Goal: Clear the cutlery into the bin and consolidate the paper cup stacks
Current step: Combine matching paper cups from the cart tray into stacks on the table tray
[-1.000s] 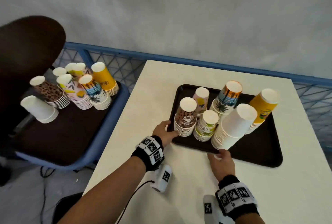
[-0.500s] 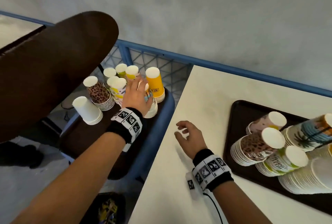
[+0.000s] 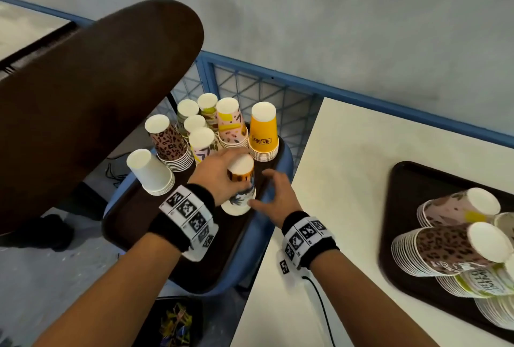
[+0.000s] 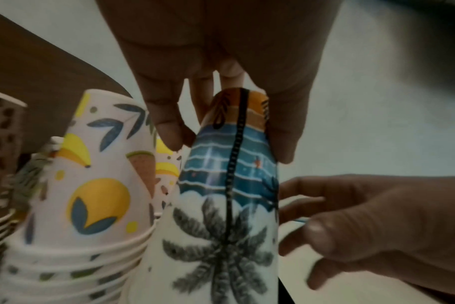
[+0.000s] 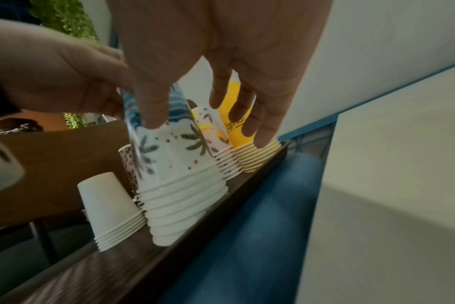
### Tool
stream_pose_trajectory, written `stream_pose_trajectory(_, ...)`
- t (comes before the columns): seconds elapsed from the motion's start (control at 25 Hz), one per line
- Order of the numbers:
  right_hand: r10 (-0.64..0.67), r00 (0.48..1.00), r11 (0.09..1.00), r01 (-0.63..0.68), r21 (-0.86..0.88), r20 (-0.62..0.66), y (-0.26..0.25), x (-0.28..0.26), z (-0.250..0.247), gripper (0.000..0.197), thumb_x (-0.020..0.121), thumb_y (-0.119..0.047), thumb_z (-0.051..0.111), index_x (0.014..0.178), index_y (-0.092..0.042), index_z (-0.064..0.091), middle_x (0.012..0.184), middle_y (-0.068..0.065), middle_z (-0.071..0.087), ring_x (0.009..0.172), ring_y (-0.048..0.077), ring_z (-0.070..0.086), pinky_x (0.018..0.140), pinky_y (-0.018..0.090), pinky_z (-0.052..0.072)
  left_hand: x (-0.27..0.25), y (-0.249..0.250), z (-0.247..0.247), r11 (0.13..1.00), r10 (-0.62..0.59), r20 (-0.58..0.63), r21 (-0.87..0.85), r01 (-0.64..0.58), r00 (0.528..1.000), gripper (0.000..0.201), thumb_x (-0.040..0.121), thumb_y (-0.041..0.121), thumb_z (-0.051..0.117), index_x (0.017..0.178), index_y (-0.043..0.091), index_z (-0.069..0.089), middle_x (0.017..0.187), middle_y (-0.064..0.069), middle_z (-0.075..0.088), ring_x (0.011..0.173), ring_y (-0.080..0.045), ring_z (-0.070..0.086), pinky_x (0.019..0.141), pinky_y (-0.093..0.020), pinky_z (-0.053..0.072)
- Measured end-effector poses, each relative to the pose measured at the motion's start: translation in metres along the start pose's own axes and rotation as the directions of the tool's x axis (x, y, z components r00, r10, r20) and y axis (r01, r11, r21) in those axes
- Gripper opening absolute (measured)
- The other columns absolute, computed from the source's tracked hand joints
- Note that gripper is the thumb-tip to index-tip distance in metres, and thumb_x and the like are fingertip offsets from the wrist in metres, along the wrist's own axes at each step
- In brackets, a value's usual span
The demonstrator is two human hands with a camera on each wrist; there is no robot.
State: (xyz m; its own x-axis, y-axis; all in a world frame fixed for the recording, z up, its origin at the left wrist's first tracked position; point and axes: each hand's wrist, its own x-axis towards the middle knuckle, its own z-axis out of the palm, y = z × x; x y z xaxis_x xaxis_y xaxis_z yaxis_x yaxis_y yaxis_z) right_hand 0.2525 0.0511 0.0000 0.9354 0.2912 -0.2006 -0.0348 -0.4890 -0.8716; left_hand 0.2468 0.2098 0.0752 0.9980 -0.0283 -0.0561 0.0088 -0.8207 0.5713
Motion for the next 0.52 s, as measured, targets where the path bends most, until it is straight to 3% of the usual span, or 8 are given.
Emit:
stream_pose_trajectory(0.12,-0.002,0.987,1.000,0.003,-0.009,0.161,-0.005,0.011,0.035,0.108,0.048,-0.035,0.085,0.139,-0.023,0.028,0.138,0.003,0.043,0.130,0.020,0.040,0.112,0.044,0.031,-0.022,-0.017,0.004,0.996,0.023,-0.044,-0.085,-0.026,0.999,0.071,0.059,0.038,0.071,0.127,0.027,0.051,0.134,-0.004,0.052,0.124,-0.020,0.049,0.101,-0.025,0.036)
stream_pose_trajectory(0.24,0.098,0.984,0.984,-0.074,-0.160,0.149,-0.006,0.016,0.054,0.097,0.056,-0.040,0.080,0.136,-0.034,0.025,0.134,-0.007,0.049,0.127,0.015,0.044,0.112,0.047,0.021,-0.033,-0.029,0.004,0.984,0.020,-0.102,-0.176,-0.038,0.995,0.076,0.060,0.053,0.064,0.129,0.027,0.050,0.137,0.002,0.051,0.127,-0.012,0.047,0.106,-0.023,0.037)
stream_pose_trajectory(0.32,0.113,0.988,0.980,-0.094,-0.175,0.101,-0.008,0.018,0.057,0.089,0.059,-0.040,0.077,0.133,-0.034,0.029,0.130,-0.007,0.052,0.124,0.015,0.046,0.112,0.049,0.019,-0.033,-0.032,-0.004,0.979,0.036,-0.269,-0.185,-0.088,0.963,0.070,0.069,0.054,0.054,0.128,0.016,0.050,0.128,-0.001,0.054,0.118,-0.012,0.050,0.100,-0.016,0.035)
stream_pose_trajectory(0.4,0.104,0.991,0.987,-0.092,-0.135,0.086,-0.007,0.017,0.061,0.088,0.055,-0.038,0.078,0.131,-0.035,0.032,0.130,-0.005,0.051,0.123,0.017,0.047,0.112,0.050,0.022,-0.020,-0.046,-0.009,0.969,-0.041,-0.424,-0.237,-0.067,0.905,0.066,0.078,0.051,0.047,0.128,0.008,0.047,0.126,-0.011,0.052,0.117,-0.018,0.048,0.102,-0.025,0.036)
stream_pose_trajectory(0.52,0.052,0.999,0.998,-0.053,0.035,0.011,-0.003,0.013,0.067,0.089,0.041,-0.043,0.077,0.118,-0.052,0.035,0.124,-0.005,0.052,0.117,0.020,0.051,0.102,0.049,0.041,0.002,-0.063,-0.009,0.892,-0.217,-0.436,-0.453,-0.004,0.874,0.068,0.078,0.051,0.047,0.132,0.010,0.041,0.133,-0.015,0.050,0.125,-0.027,0.047,0.108,-0.048,0.036)
